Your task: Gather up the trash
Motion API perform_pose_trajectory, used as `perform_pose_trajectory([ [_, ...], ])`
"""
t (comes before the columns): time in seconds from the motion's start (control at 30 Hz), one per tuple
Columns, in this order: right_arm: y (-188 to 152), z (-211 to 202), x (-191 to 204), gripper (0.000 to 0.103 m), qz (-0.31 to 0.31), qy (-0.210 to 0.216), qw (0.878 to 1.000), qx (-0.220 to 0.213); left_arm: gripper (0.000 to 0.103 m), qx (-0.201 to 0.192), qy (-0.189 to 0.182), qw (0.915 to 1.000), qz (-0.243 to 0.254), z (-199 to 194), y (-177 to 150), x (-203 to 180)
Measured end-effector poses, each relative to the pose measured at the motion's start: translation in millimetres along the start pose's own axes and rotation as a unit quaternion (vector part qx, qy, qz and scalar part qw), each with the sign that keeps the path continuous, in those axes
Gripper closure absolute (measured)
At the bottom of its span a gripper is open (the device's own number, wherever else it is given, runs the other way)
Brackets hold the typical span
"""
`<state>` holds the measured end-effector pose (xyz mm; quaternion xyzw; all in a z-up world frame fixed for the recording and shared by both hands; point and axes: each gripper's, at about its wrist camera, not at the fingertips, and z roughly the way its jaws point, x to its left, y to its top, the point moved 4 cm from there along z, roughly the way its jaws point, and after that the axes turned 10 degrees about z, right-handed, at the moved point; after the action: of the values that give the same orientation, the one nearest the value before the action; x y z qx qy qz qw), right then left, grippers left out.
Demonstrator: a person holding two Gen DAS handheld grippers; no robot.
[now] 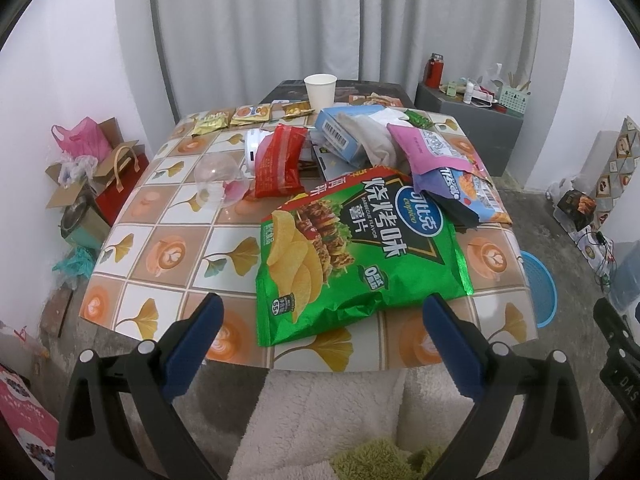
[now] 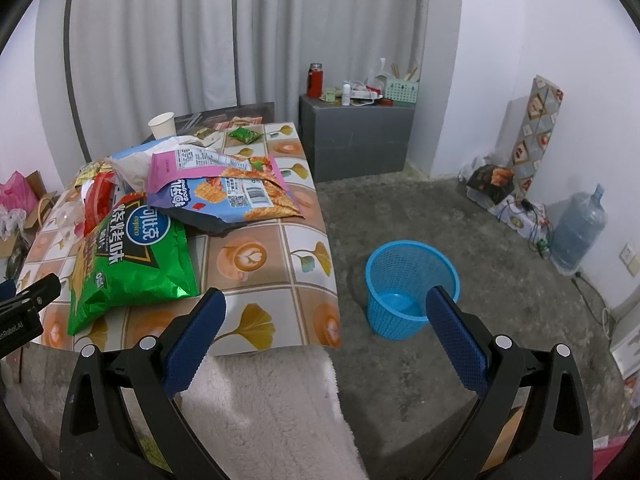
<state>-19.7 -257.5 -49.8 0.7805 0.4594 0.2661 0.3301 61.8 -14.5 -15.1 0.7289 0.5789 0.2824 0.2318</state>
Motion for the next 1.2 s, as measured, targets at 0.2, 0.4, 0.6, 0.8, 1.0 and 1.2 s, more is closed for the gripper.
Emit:
perform_pose_trajectory([
  [0.2, 1.5, 0.2, 0.0, 0.007, -0.001, 0.000, 1.000, 0.001, 0.005, 0.001, 0.000, 1.0000, -0.001, 0.2, 0.8, 0.4],
  [0.4, 1.9, -0.1, 0.1, 0.007, -0.001, 0.001, 1.000, 0.001, 0.005, 0.001, 0.000, 1.0000, 0.000, 0.7, 0.9, 1.0],
  [0.6, 1.3, -0.3, 0.2, 0.007, -0.001, 0.001, 1.000, 0.001, 0.005, 0.001, 0.000, 1.0000, -0.001, 0.1, 0.1, 1.0],
  [0.8, 1.5, -0.3, 0.0, 0.007, -0.001, 0.001, 1.000, 0.002, 0.005, 0.001, 0.000, 1.0000, -0.001, 0.1, 0.3, 1.0],
  [1.0, 1.9, -0.6, -0.7, 0.007, -0.001, 0.001, 1.000, 0.001, 0.005, 0.001, -0.001, 1.0000, 0.000, 0.3, 0.5, 0.8],
  [1.2, 2.6, 3.3, 0.5, 0.007, 0.004, 0.004, 1.000, 0.004, 0.005, 0.001, -0.003, 1.0000, -0.001, 2.2, -1.4, 2.6],
])
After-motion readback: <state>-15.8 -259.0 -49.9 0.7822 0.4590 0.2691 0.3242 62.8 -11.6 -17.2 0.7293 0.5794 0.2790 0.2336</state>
